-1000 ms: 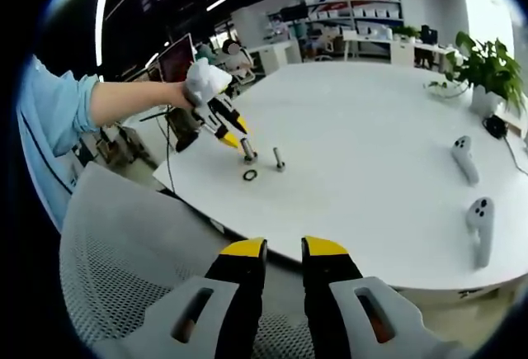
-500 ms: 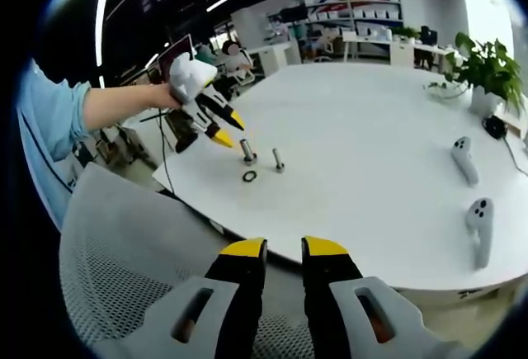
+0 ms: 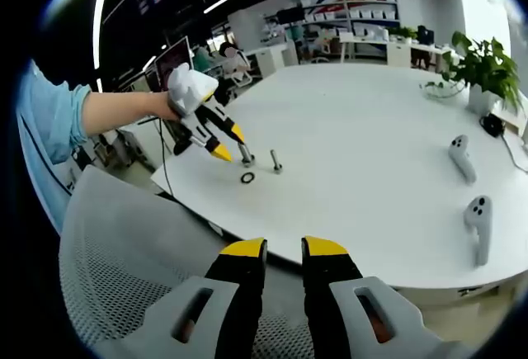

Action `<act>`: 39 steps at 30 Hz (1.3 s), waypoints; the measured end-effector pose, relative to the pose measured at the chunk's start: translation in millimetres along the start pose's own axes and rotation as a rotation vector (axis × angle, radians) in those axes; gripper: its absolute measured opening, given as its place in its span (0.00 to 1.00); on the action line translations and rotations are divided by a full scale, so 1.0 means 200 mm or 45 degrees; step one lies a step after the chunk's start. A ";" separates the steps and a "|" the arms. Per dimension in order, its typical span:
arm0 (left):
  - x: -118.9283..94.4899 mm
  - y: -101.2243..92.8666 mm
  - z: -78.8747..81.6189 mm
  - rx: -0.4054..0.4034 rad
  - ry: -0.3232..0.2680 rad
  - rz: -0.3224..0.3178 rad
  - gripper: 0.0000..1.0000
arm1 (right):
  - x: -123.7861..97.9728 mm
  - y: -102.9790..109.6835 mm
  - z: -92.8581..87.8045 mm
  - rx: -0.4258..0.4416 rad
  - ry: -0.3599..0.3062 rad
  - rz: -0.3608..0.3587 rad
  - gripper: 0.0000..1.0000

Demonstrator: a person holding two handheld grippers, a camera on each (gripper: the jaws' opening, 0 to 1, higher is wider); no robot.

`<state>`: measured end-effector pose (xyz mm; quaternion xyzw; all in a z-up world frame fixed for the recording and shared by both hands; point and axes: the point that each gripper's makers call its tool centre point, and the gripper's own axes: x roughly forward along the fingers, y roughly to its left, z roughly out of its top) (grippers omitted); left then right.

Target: Place the washer onto the threaded stud by aligning its center hole with the stud, sliding it down to the base, and recovering from edge contact or off-axis alignment until the washer reaches the visible bottom stop.

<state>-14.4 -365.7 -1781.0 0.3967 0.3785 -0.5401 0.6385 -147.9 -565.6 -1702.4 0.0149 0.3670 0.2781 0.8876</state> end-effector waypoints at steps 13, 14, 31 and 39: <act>0.12 -0.03 -0.08 0.046 0.095 -0.069 0.28 | 0.00 0.00 0.00 0.001 0.008 -0.001 0.20; 0.13 -0.04 -0.08 0.047 0.103 -0.074 0.27 | 0.00 0.00 0.00 0.000 0.009 0.001 0.20; 0.30 -0.04 -0.18 0.025 0.192 -0.085 0.26 | 0.00 0.00 -0.02 0.001 0.028 0.012 0.20; 0.31 -0.03 -0.16 0.053 0.204 -0.089 0.26 | 0.00 0.00 -0.01 0.006 0.021 0.007 0.20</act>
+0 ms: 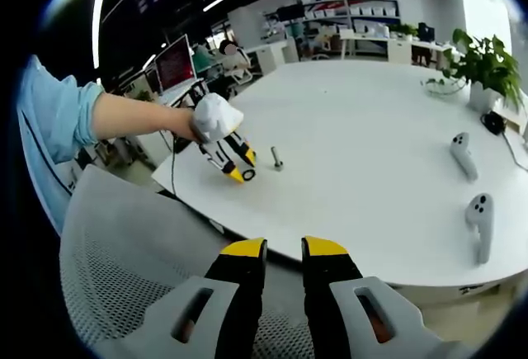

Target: Place the washer onto the threaded stud by aligning its center hole with the stud, sliding it down to the base, and recovering from edge contact or off-axis alignment until the washer reaches the visible bottom stop.

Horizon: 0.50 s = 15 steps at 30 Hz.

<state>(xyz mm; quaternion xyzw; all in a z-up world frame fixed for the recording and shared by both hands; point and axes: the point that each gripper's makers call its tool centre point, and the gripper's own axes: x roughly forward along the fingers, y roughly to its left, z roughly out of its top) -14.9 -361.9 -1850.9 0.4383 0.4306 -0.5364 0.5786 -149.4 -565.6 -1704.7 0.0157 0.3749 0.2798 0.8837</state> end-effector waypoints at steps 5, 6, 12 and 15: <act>0.00 -0.04 0.00 -0.004 0.022 -0.032 0.21 | 0.00 0.00 0.00 0.001 -0.006 -0.004 0.20; -0.01 -0.04 0.00 0.003 0.024 -0.034 0.21 | 0.00 0.00 0.00 0.001 -0.007 -0.004 0.20; -0.01 -0.03 -0.01 0.006 0.028 -0.036 0.21 | 0.00 0.00 0.01 0.001 -0.010 -0.004 0.20; -0.01 -0.03 -0.01 0.018 0.013 -0.048 0.21 | 0.00 0.00 0.01 0.001 -0.010 -0.004 0.20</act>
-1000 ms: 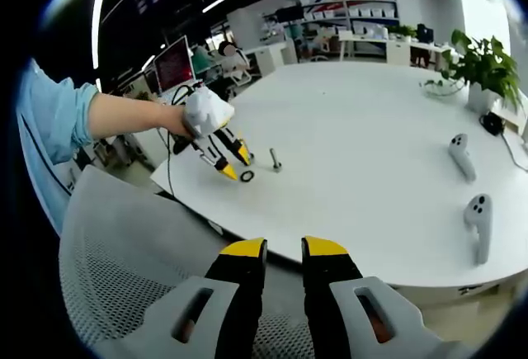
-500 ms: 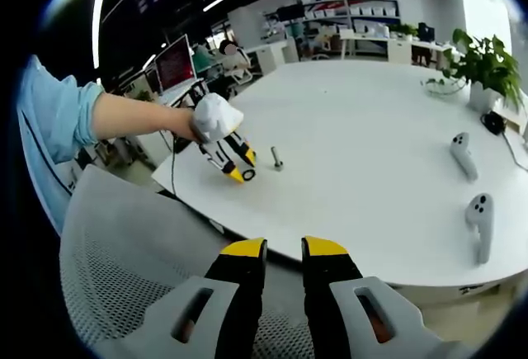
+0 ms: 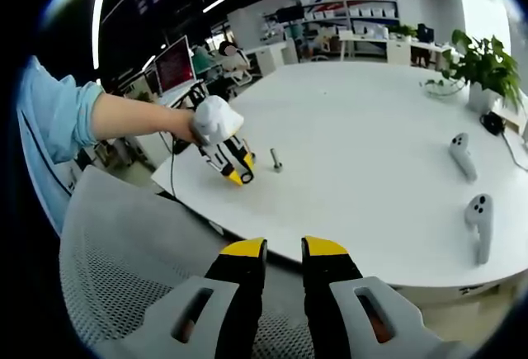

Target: Place the washer onto the threaded stud by aligning its center hole with the stud, sliding it down to the base, and recovering from edge contact or off-axis alignment until the washer reaches the visible bottom stop.

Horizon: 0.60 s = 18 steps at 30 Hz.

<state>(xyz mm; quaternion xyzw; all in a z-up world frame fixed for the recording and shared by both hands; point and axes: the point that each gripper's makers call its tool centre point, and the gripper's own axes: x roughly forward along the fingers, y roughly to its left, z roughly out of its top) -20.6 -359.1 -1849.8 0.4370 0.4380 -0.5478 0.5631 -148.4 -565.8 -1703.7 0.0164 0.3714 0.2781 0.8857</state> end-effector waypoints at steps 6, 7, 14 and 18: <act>-0.01 0.00 0.00 -0.019 -0.036 0.011 0.20 | 0.00 0.00 0.00 0.000 -0.006 -0.004 0.20; -0.01 0.00 0.00 -0.025 -0.037 0.014 0.20 | 0.00 0.00 0.00 0.000 -0.007 -0.004 0.20; 0.00 0.00 -0.02 -0.097 -0.046 0.008 0.19 | 0.00 0.00 0.00 0.003 -0.008 -0.007 0.20; 0.00 -0.01 -0.02 -0.096 -0.031 0.016 0.19 | 0.00 0.00 0.00 0.003 -0.010 -0.006 0.20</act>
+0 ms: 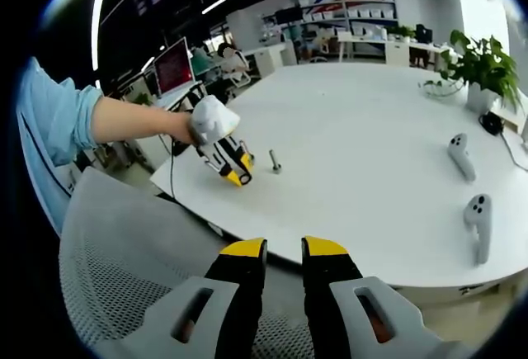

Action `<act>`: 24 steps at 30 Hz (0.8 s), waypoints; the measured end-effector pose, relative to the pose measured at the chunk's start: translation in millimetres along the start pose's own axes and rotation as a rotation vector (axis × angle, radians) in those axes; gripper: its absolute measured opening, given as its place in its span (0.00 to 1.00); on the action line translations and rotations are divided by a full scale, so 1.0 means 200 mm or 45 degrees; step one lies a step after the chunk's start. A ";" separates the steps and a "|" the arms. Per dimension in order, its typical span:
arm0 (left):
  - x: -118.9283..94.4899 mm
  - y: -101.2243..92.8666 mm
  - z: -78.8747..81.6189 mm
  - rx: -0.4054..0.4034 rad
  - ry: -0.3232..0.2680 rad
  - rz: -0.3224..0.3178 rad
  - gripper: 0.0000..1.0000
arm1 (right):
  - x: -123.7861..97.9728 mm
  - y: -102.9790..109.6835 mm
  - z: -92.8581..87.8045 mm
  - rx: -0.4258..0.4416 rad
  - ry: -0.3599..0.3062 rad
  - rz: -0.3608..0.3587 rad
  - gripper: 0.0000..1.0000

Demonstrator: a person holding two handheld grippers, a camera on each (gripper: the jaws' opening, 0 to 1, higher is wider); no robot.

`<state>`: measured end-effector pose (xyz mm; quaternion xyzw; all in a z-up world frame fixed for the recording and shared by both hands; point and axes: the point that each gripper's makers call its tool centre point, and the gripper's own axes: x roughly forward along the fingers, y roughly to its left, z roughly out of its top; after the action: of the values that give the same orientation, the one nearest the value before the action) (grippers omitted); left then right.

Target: Place the washer onto the threaded stud by aligning its center hole with the stud, sliding it down to the base, and recovering from edge contact or off-axis alignment until the washer reaches the visible bottom stop.

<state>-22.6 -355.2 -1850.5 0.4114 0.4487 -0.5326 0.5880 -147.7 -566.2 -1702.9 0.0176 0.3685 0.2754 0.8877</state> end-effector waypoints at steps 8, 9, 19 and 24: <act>-0.03 0.01 -0.02 -0.016 0.008 0.007 0.19 | 0.00 0.00 0.00 -0.004 -0.003 0.006 0.20; -0.04 0.01 -0.03 -0.017 0.010 0.010 0.19 | 0.00 0.00 0.00 -0.004 -0.003 0.007 0.20; -0.11 0.03 -0.05 -0.051 0.002 0.034 0.19 | 0.00 0.01 0.01 -0.009 -0.011 0.015 0.20; -0.16 0.03 -0.04 -0.068 -0.017 0.057 0.19 | 0.00 0.01 0.01 -0.016 -0.013 0.020 0.20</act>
<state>-19.1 -338.2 -1821.3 0.4019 0.4496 -0.5098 0.6135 -146.8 -563.5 -1701.0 0.0164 0.3622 0.2845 0.8875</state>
